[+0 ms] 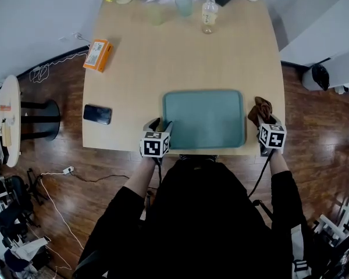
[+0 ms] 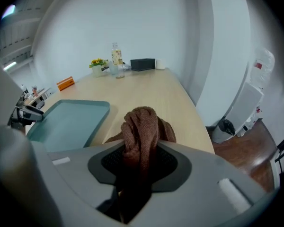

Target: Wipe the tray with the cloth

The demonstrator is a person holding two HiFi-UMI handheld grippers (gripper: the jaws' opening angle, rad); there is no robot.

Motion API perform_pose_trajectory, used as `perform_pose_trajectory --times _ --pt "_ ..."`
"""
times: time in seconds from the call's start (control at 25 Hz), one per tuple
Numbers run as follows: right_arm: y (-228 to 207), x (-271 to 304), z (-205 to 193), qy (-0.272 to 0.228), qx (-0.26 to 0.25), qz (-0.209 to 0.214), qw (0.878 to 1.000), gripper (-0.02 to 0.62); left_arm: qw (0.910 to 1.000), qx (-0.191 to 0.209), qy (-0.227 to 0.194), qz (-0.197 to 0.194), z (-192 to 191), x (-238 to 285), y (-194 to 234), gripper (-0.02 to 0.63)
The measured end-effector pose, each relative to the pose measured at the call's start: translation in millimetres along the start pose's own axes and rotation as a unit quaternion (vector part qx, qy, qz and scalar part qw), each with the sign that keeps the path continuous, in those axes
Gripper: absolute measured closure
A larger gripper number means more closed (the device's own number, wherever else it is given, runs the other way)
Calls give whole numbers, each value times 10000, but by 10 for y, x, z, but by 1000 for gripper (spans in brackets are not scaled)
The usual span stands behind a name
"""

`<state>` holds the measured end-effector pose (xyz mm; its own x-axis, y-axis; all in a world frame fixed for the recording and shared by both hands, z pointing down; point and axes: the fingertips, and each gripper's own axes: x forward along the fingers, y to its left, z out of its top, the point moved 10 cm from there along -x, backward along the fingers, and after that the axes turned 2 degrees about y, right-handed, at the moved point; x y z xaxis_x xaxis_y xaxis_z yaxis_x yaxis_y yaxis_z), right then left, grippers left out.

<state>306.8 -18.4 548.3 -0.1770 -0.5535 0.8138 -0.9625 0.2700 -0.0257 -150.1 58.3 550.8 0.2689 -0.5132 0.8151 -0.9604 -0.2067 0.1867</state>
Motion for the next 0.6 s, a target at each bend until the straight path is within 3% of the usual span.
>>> perform_pose_trajectory --times 0.16,0.2,0.36,0.48,0.6 --pt "78 -100 116 -329 -79 139 9993 486 9997 247 4 14 -51 4 42 444" --pt "116 -132 174 -454 -150 173 9987 486 9996 293 -9 -11 -57 6 32 493" --pt "384 -143 438 -772 -532 453 9946 486 9999 101 -27 -45 -59 7 43 528" --pt "650 38 574 -590 -916 588 9923 486 9999 71 15 -103 -52 18 44 532" --pt "909 262 658 -215 -1335 445 9898 486 9999 99 -11 -136 -54 21 17 532"
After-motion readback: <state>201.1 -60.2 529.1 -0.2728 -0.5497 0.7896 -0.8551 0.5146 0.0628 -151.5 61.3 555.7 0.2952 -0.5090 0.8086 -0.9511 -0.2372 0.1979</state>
